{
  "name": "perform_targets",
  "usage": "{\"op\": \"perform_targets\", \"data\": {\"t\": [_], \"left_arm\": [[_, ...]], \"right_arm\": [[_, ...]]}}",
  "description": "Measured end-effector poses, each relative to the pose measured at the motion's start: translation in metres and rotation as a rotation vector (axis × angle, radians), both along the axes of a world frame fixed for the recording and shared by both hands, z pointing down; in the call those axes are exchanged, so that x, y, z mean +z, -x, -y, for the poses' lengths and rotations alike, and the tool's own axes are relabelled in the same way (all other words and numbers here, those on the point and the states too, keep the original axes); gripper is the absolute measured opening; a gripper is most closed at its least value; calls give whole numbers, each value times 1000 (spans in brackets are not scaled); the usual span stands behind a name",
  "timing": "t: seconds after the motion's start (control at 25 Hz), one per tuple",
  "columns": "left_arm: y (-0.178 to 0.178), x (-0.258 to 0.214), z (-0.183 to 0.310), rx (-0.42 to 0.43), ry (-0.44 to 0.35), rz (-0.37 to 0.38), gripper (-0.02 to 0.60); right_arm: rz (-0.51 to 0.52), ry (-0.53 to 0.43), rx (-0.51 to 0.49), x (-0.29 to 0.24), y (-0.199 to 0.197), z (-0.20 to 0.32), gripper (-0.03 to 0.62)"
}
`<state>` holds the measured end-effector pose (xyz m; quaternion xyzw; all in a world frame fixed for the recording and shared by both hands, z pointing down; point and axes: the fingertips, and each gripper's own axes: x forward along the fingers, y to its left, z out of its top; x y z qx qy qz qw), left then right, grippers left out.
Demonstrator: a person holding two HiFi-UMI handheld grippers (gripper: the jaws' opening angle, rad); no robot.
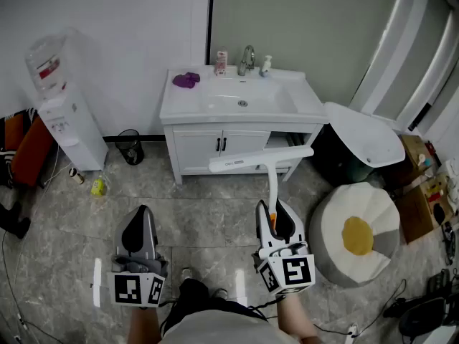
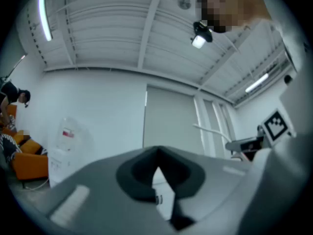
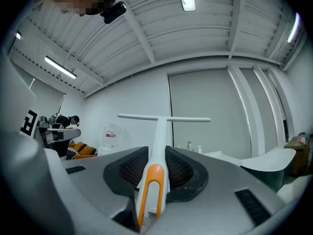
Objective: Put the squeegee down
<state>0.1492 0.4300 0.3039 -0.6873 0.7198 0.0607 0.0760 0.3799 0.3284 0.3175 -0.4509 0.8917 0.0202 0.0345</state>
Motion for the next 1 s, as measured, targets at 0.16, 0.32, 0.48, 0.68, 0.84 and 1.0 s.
{"op": "perform_targets", "data": {"t": [0.16, 0.32, 0.48, 0.68, 0.84, 1.0], "left_arm": [[4, -1, 3, 5, -2, 3, 8], [12, -6, 13, 15, -14, 2, 8], [25, -10, 25, 32, -32, 5, 8], [45, -19, 44, 52, -68, 15, 8], [69, -25, 61, 60, -86, 22, 8], [91, -27, 78, 81, -94, 37, 8]], "right_arm": [[1, 3, 2, -1, 6, 2, 107], [1, -6, 7, -5, 15, 9, 107], [1, -18, 23, -8, 26, 18, 107], [30, -21, 53, -16, 41, 35, 107], [30, -34, 71, -20, 62, 48, 107], [37, -41, 91, -21, 85, 60, 108]]}}
